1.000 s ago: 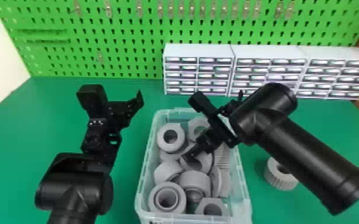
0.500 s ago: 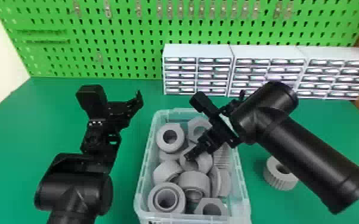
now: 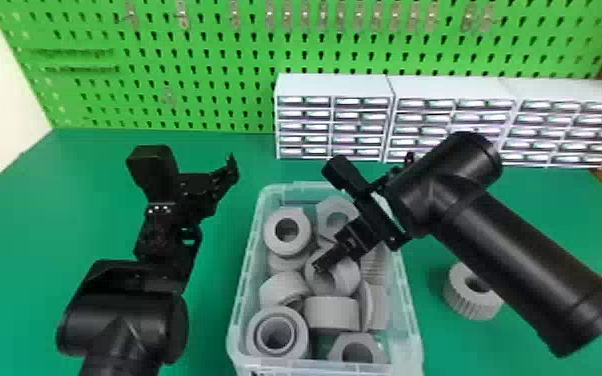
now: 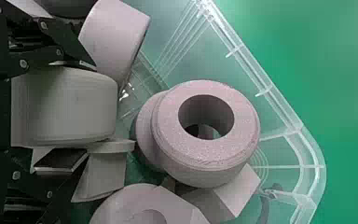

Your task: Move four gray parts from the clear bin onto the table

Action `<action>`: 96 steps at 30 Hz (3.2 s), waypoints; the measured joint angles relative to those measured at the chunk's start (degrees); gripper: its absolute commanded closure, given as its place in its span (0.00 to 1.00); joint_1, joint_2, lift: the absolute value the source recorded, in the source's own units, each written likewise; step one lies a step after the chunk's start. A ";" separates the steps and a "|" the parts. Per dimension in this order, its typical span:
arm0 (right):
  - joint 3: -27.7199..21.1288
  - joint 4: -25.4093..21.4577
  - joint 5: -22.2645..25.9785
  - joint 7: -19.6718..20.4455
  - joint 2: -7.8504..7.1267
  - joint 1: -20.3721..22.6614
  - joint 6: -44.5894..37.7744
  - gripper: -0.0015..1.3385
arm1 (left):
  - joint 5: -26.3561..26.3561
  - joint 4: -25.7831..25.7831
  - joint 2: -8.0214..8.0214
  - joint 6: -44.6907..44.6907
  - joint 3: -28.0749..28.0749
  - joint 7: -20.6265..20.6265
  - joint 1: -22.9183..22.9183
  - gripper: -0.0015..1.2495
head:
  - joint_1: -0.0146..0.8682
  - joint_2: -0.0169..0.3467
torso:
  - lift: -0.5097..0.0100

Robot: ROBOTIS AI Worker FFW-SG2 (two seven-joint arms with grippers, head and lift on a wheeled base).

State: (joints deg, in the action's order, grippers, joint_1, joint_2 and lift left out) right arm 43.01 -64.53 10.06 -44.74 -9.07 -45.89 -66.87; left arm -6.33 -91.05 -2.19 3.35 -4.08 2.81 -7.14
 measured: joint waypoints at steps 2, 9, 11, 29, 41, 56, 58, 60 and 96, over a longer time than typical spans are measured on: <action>-0.25 -0.61 -0.28 0.06 0.00 -0.03 -0.50 0.64 | 0.00 0.00 0.00 -0.01 -0.03 0.00 0.00 0.11 | 0.80 0.24 | 0.88; -1.38 -2.75 -1.04 0.23 0.01 -0.24 -1.45 0.64 | 0.00 0.00 0.01 -0.02 0.01 0.00 0.02 0.11 | 0.80 0.24 | 0.88; -1.82 -3.34 -1.33 0.26 0.04 -0.29 -1.76 0.64 | 0.02 0.00 0.00 -0.02 0.00 0.00 0.01 0.11 | 0.80 0.24 | 0.88; -4.96 -7.29 -2.71 0.20 -0.06 -0.42 -3.50 0.64 | 0.09 0.00 0.00 0.00 0.03 0.00 0.11 0.11 | 0.80 0.24 | 0.88; -9.13 -10.94 -4.29 0.18 -0.25 0.18 -5.06 0.64 | 0.11 0.00 0.00 -0.01 0.03 0.00 0.23 0.11 | 0.80 0.24 | 0.88; -15.25 -13.95 -7.26 0.19 -0.46 0.75 -6.92 0.64 | 0.40 0.00 0.00 0.07 0.03 0.00 0.38 0.11 | 0.80 0.24 | 0.88; -16.18 -14.31 -7.67 0.19 -0.51 0.89 -7.15 0.64 | 0.46 0.00 0.00 0.07 0.05 0.00 0.41 0.11 | 0.80 0.24 | 0.88; -17.01 -14.66 -8.04 0.19 -0.56 1.05 -7.33 0.64 | 0.52 0.00 0.00 0.07 0.06 0.00 0.46 0.11 | 0.80 0.24 | 0.88; -37.03 -19.23 -17.19 0.19 -1.36 6.08 -10.35 0.64 | 0.67 0.00 0.02 0.07 0.21 0.00 1.26 0.11 | 0.80 0.24 | 0.88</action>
State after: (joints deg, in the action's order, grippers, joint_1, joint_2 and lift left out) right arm 5.98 -83.76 -7.13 -44.56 -10.43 -39.81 -77.21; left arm -5.66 -91.05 -2.18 3.43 -3.87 2.81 -5.89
